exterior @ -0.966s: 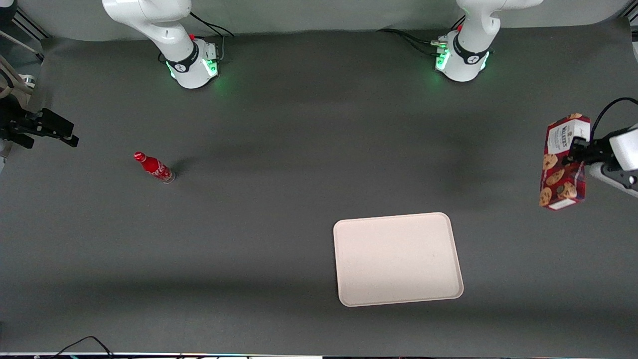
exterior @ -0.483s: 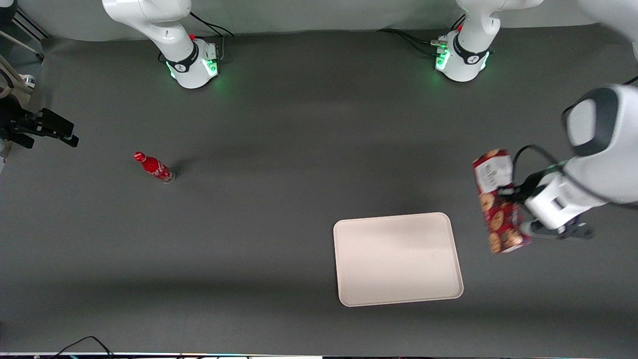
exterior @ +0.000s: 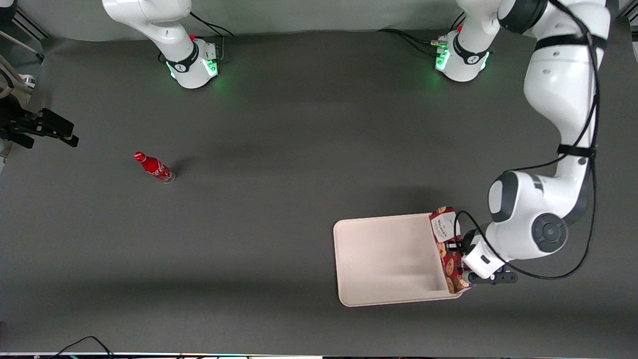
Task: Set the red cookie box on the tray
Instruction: 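Lower the box onto the tray edge and open the left gripper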
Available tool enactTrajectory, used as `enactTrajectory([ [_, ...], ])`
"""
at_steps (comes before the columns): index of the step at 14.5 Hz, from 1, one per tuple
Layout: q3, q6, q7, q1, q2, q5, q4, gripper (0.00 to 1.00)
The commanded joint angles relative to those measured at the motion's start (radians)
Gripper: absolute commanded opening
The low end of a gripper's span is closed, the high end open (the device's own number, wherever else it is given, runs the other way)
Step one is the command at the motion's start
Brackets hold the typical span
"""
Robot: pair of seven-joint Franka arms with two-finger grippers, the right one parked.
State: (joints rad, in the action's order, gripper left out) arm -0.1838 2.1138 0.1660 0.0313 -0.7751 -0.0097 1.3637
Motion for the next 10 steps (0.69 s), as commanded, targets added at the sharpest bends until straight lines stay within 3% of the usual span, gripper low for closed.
enactTrajectory([
  [1, -0.005, 0.005, 0.012, 0.001, -0.049, 0.073, -0.046, 0.00],
  [2, -0.005, 0.005, 0.009, 0.001, -0.049, 0.091, -0.044, 0.99],
  [6, -0.003, -0.055, 0.020, -0.004, -0.023, 0.096, -0.052, 1.00],
  [10, 0.010, -0.347, 0.009, -0.019, 0.075, 0.083, -0.132, 1.00],
])
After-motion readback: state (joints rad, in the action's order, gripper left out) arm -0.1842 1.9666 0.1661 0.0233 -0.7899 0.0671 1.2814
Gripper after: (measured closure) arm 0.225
